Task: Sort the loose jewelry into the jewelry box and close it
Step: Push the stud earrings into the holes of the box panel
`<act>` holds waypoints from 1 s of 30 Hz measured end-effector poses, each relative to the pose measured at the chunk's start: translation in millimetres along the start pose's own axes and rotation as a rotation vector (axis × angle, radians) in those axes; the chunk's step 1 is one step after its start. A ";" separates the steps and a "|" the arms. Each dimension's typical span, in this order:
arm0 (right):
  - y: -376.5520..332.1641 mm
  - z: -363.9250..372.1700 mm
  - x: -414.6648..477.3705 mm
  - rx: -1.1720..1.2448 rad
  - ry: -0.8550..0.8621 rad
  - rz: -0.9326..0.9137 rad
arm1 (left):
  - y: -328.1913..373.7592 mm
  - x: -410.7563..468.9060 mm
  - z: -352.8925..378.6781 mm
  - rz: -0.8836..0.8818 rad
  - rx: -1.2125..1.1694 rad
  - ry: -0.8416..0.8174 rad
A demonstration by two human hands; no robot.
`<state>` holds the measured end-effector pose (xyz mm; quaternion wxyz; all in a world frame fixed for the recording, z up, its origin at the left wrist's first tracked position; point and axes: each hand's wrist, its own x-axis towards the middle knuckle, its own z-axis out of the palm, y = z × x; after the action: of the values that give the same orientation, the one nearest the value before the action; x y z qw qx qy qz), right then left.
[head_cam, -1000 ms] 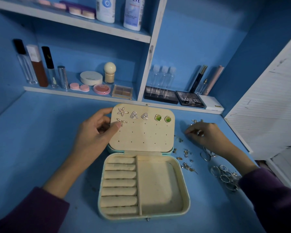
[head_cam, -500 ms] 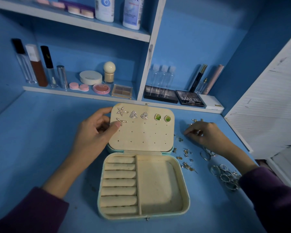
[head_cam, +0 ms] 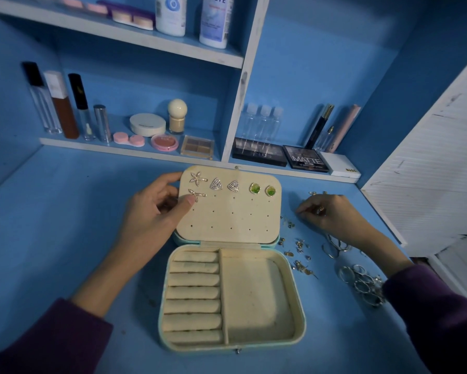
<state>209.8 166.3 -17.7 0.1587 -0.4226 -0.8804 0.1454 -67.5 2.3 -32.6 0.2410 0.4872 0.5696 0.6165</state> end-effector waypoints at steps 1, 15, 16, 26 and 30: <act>-0.6 0.1 0.8 -0.004 -0.007 0.002 | 0.3 -0.1 0.0 -0.001 0.000 0.000; -3.7 -1.3 7.3 -0.031 -0.083 -0.008 | -0.2 0.4 0.5 -0.002 -0.014 -0.001; -3.6 -0.9 7.4 -0.037 -0.086 -0.011 | -0.3 0.3 0.4 -0.001 -0.013 0.000; -13.1 0.1 7.3 0.135 -0.047 0.053 | 0.2 -0.9 -0.1 0.010 -0.011 0.002; -32.6 -8.8 0.5 0.662 -0.014 0.166 | 2.9 -4.5 -1.6 0.051 -0.013 0.002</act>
<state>190.3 148.2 3.1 0.2691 -0.4172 -0.7491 0.4386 -66.3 -2.9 -31.1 0.2279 0.4993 0.5531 0.6268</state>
